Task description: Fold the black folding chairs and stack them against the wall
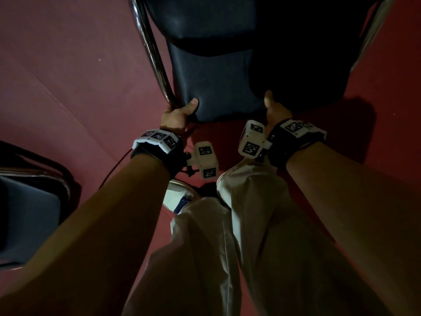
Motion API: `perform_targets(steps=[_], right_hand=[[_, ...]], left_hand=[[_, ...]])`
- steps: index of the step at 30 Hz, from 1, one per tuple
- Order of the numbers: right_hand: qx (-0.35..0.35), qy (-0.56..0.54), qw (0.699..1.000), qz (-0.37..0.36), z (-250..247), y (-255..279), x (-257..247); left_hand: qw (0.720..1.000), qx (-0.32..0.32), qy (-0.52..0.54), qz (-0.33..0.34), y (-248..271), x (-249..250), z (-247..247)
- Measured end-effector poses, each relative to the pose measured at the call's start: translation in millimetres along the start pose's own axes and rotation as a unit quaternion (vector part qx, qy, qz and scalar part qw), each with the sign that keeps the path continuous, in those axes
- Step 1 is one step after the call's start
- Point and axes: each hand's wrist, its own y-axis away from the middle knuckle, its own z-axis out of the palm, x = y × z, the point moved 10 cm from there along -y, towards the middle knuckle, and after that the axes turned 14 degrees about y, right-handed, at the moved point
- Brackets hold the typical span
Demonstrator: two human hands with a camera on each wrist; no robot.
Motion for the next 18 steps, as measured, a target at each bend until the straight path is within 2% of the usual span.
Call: perform_targets(steps=[13,18], right_hand=[[-0.034,-0.030,0.999,0.014,16.5,-22.7,2.5],[-0.071,-0.148,0.986,0.039,18.3,-12.5,11.4]], left_hand=[[1.000,0.018,-0.012,0.008,-5.2,0.9,-0.4],[0.999,0.026,-0.011,-0.026,4.5,0.5,-1.0]])
